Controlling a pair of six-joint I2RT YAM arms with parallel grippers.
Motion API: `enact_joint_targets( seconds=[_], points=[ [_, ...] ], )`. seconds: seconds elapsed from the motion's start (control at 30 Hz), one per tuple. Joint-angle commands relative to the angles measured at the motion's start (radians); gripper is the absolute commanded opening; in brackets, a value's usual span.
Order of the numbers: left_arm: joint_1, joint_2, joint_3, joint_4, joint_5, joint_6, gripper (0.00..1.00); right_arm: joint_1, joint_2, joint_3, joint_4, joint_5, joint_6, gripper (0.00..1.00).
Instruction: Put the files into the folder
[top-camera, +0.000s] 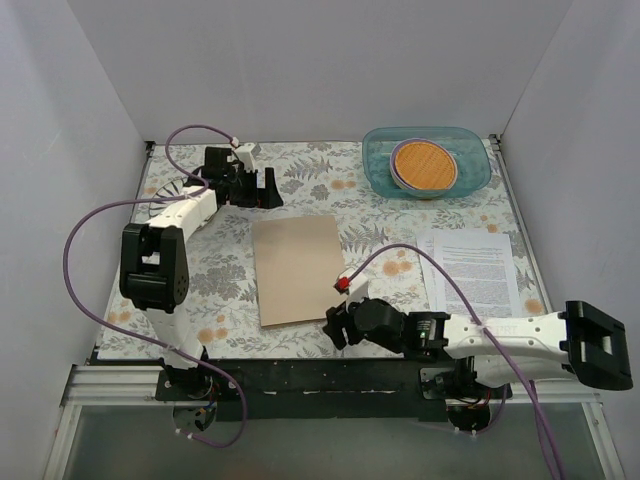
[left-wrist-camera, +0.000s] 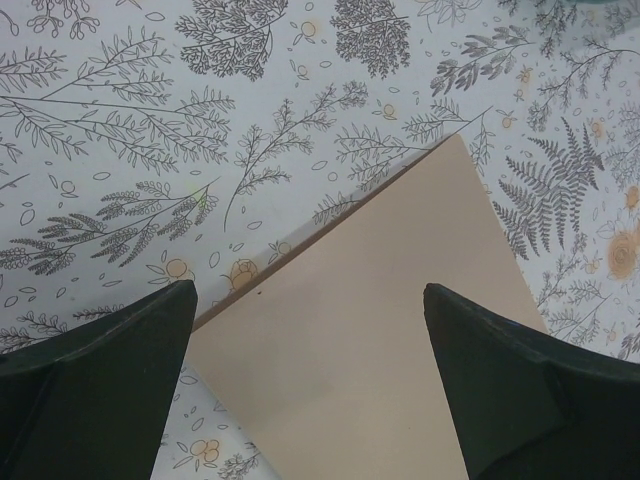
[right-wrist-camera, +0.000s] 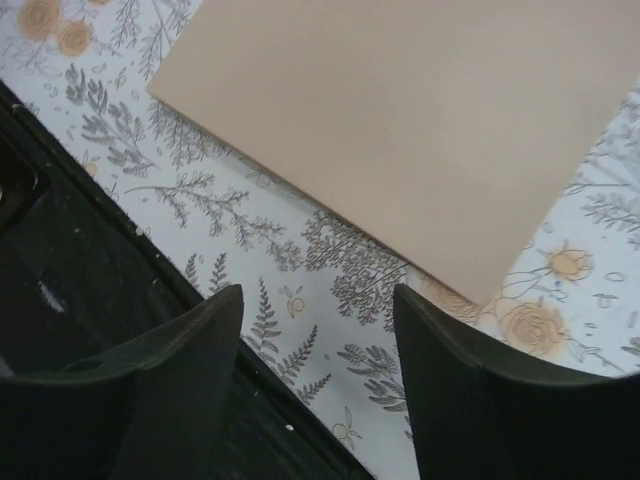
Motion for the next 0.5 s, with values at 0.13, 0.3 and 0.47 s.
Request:
enact_joint_targets(
  seconds=[0.13,0.3,0.47],
  points=[
    [-0.001,0.001,-0.048,0.018,-0.045,0.016,0.98,-0.028,0.214,0.059,0.137,-0.349,0.033,0.48],
    [-0.001,0.0,-0.091,0.033,-0.059,0.027,0.98,-0.055,0.317,0.083,0.155,-0.428,0.033,0.4],
    [-0.001,0.011,-0.105,0.045,-0.062,0.027,0.98,-0.117,0.379,0.073,0.155,-0.414,0.1,0.46]
  ],
)
